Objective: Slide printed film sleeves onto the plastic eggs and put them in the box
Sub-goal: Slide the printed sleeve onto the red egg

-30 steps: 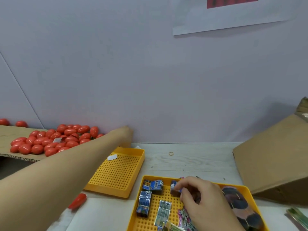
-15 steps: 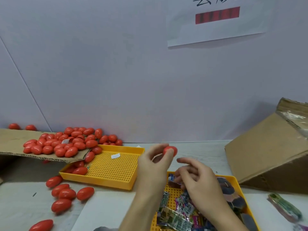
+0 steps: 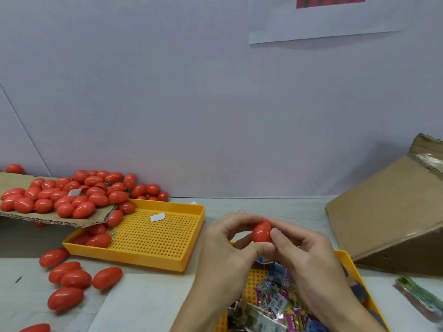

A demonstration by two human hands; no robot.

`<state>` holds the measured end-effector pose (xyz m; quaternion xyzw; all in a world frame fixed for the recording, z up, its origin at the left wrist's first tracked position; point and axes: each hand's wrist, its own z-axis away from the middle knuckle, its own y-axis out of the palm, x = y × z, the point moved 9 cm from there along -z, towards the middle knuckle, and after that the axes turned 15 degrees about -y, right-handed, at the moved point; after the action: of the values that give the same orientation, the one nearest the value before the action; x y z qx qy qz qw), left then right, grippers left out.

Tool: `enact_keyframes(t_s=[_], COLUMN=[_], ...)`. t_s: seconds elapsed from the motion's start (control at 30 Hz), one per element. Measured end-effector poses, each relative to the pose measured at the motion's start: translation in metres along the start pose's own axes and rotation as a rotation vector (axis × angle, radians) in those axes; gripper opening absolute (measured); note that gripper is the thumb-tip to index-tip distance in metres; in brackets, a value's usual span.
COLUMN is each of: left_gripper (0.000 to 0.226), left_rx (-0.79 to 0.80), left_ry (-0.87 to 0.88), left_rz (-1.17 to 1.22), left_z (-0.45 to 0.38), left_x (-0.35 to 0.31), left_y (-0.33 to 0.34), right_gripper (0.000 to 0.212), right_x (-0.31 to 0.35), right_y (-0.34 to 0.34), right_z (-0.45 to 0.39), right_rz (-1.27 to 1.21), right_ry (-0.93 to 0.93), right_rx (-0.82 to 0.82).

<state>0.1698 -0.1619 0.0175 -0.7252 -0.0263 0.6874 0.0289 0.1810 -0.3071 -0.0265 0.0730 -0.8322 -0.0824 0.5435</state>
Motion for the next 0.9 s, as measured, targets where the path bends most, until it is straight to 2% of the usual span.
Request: enact_keyframes(t_s=[0.1, 0.27, 0.4, 0.53, 0.67, 0.9], left_gripper=[0.039, 0.037, 0.034, 0.018, 0.026, 0.026], left_rx=[0.003, -0.033, -0.022, -0.003, 0.100, 0.139], left_ry=[-0.003, 0.023, 0.030, -0.057, -0.163, -0.194], left_rz=[-0.007, -0.030, -0.022, 0.163, 0.439, 0.462], left_z=[-0.005, -0.003, -0.003, -0.010, -0.013, -0.015], left_x=[0.004, 0.008, 0.009, 0.017, 0.026, 0.028], left_y=[0.000, 0.000, 0.000, -0.006, 0.004, 0.011], right_gripper=[0.044, 0.031, 0.033, 0.036, 0.028, 0.023], right_x=[0.001, 0.013, 0.017, 0.019, 0.030, 0.034], right_y=[-0.003, -0.001, 0.000, 0.006, 0.004, 0.000], right_z=[0.000, 0.001, 0.002, 0.002, 0.000, -0.001], right_rz=[0.060, 0.158, 0.182, 0.145, 0.211, 0.242], right_ry=[-0.028, -0.111, -0.118, -0.131, -0.201, -0.227], right_rx=[0.016, 0.038, 0.020, 0.003, -0.040, -0.086])
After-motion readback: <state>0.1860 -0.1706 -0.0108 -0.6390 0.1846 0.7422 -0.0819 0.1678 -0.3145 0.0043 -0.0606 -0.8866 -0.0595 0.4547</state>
